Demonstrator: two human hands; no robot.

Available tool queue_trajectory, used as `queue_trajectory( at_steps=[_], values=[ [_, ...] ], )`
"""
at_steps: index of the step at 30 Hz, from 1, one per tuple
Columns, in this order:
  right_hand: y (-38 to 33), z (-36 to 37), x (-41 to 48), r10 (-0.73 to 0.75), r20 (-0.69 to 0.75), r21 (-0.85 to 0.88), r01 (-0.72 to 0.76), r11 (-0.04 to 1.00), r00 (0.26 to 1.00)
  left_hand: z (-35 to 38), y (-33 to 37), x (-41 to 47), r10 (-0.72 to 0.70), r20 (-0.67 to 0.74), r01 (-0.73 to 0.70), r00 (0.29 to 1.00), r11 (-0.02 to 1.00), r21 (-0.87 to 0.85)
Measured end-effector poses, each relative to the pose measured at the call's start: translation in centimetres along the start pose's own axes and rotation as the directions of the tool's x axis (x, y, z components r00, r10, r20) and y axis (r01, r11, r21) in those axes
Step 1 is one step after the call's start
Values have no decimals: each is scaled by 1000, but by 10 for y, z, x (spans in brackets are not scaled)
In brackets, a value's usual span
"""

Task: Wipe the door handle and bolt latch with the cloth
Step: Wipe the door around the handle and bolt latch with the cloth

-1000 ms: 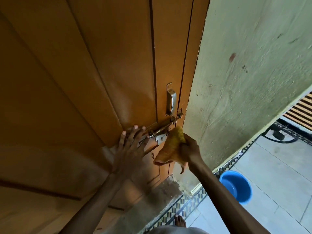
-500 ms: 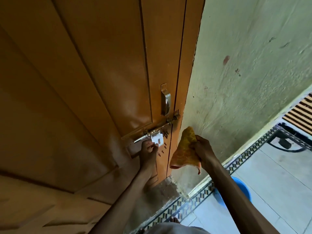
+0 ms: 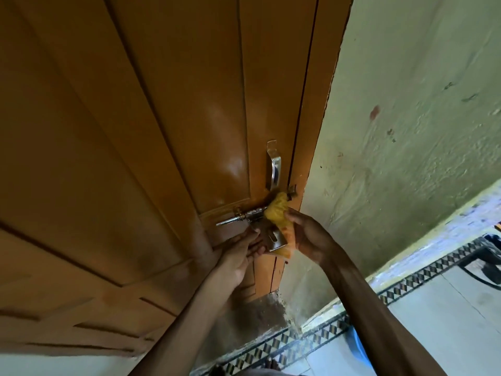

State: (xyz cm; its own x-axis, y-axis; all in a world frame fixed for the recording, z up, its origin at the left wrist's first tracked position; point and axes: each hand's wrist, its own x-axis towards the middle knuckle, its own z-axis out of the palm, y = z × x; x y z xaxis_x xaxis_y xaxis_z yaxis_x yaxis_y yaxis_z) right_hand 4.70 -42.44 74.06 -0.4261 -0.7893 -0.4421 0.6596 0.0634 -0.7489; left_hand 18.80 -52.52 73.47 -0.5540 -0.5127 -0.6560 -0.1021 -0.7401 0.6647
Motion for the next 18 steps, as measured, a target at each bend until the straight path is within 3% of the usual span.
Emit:
queue_trajectory(
  at_steps=[4,7,11,18],
  values=[
    [2,7,12,-4,9,-16,4,1000,1000,-3,-4,4,22,-29,-20,999,997,74],
    [8,19,24,-54,-108,-172,35,984,993,-5,-7,5,38,-55,-33,998,994,105],
    [7,26,32,-7,-218,-288,-57,956,976,-4,-5,6,42,-55,-35,998,992,118],
    [21,-3,25,123,-46,-264,-130,956,991,-7,-2,14,37,-45,-22,998,954,299]
  ],
)
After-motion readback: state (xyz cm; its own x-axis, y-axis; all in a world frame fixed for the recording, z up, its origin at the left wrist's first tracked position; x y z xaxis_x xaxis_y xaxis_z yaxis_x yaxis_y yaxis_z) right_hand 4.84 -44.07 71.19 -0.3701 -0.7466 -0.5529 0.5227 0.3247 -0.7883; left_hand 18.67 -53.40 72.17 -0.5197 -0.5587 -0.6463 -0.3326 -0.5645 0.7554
